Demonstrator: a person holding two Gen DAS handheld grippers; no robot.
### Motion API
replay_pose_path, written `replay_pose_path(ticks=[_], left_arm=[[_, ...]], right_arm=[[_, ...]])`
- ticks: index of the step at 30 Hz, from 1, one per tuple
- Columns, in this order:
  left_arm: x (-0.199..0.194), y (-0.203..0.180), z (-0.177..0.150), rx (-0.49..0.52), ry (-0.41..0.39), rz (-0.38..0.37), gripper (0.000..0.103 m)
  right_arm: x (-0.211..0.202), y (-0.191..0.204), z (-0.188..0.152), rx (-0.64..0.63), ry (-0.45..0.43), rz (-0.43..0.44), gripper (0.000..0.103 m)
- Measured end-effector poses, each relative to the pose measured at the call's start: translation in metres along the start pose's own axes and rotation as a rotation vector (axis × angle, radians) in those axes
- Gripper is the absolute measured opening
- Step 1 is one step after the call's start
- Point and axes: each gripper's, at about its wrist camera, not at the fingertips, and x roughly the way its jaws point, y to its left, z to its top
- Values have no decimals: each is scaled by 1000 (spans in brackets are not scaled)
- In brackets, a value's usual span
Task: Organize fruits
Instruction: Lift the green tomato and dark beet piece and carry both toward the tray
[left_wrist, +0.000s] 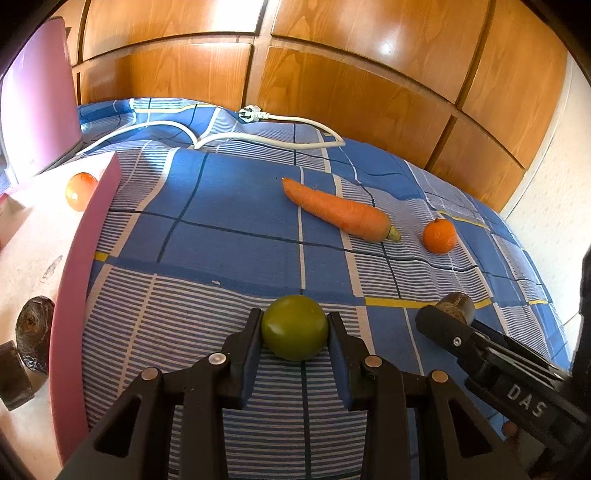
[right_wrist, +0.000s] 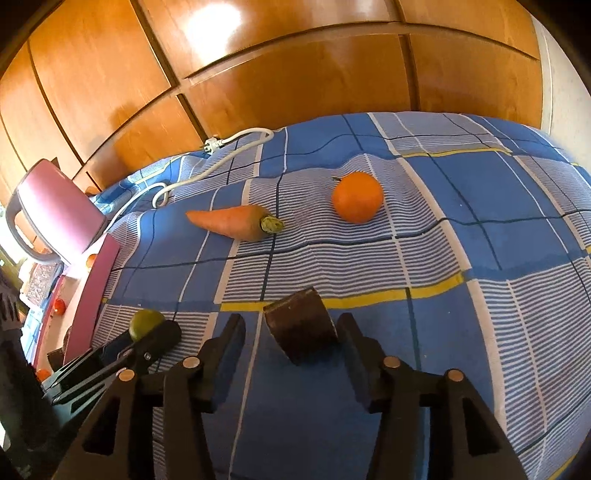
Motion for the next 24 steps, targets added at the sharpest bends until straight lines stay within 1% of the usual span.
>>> replay_pose_path(ticks=[2, 3, 4, 5, 7, 11, 12, 14, 15, 16, 17, 19, 22, 24], left_arm=[[0, 0, 0, -1, -1, -2, 35], [0, 1, 0, -4, 0, -5, 35], [0, 1, 0, -6, 0, -9, 35], [0, 3, 0, -13, 1, -17, 34], [-1, 4, 0, -18, 0, -23, 34], [0, 2, 0, -10, 1, -15, 34], [0, 2, 0, -12, 1, -17, 34], [0, 2, 0, -12, 1, -18, 34], [0, 2, 0, -12, 1, -18, 34], [0, 2, 0, -11, 2, -17, 34], [0, 1, 0, -10, 2, -16, 34], [0, 0, 0, -3, 4, -12, 34], [-1, 0, 0, 2, 9, -11, 34], [-2, -1, 0, 15, 13, -6, 34]], right_arm=[[2, 1, 2, 0, 2, -4, 55], [3, 2, 2, -2, 4, 0, 61], [4, 3, 2, -10, 6, 13, 70], [5, 5, 2, -18, 7, 35, 72], [6, 5, 3, -14, 9, 49, 74], [5, 3, 3, -6, 1, 57, 73], [5, 4, 3, -9, 1, 51, 72], [4, 4, 2, -10, -3, 22, 62], [3, 3, 2, -2, -8, 9, 54], [2, -1, 1, 19, -15, 2, 44], [2, -4, 1, 36, -18, -3, 38], [0, -11, 1, 65, -23, 13, 37], [0, -2, 1, 7, -19, -36, 37], [-2, 3, -2, -22, -16, -51, 37]])
